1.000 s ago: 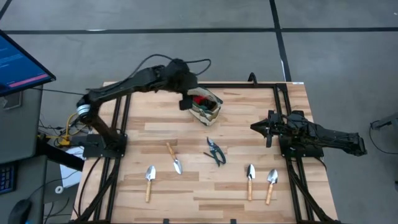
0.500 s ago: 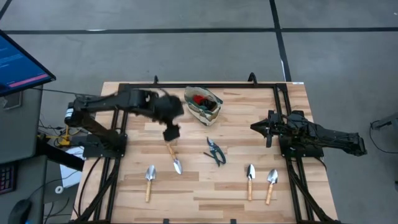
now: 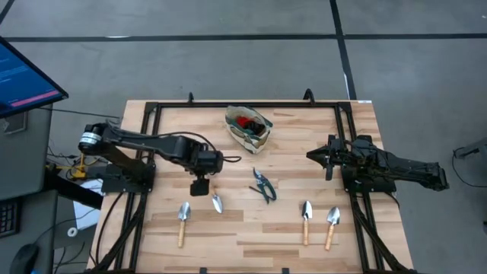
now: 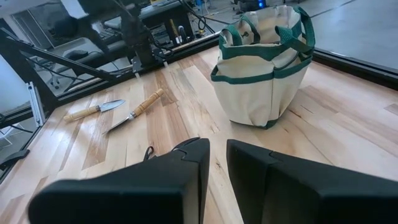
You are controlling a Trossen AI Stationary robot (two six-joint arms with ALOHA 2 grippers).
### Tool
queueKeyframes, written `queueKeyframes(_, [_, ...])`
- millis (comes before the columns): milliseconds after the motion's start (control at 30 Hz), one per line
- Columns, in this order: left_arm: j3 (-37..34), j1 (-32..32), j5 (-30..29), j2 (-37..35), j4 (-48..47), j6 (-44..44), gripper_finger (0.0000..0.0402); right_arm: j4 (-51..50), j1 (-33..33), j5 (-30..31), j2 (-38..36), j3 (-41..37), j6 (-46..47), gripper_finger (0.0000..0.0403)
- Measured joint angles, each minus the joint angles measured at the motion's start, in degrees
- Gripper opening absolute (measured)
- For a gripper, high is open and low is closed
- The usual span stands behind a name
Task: Pick & Place Garden tools in Gardening bag
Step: Put the brown trowel into the gardening bag
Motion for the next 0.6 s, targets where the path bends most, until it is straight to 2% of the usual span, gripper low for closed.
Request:
queueKeyframes(167, [-2.6, -0.04, 0.61, -0.02, 7.17, 6.17, 0.028, 0.0, -0.02, 0.0, 0.0, 0.0, 0.02, 0.005])
queueKeyframes(300, [-4.01, 0.41, 5.05, 0.82, 10.62, 8.93, 0.028, 0.0, -0.02, 0.0, 0.0, 0.0, 0.0, 0.005])
queueKeyframes(433, [-4.8, 0.92, 6.63, 3.77, 10.56, 9.46, 0.028, 0.0, -0.02, 0.0, 0.0, 0.0, 0.0, 0.005])
queueKeyframes(600, [-5.13, 0.97, 6.65, 8.1, 10.64, 14.88, 0.028, 0.0, 0.0, 0.0, -0.01, 0.02, 0.01, 0.005])
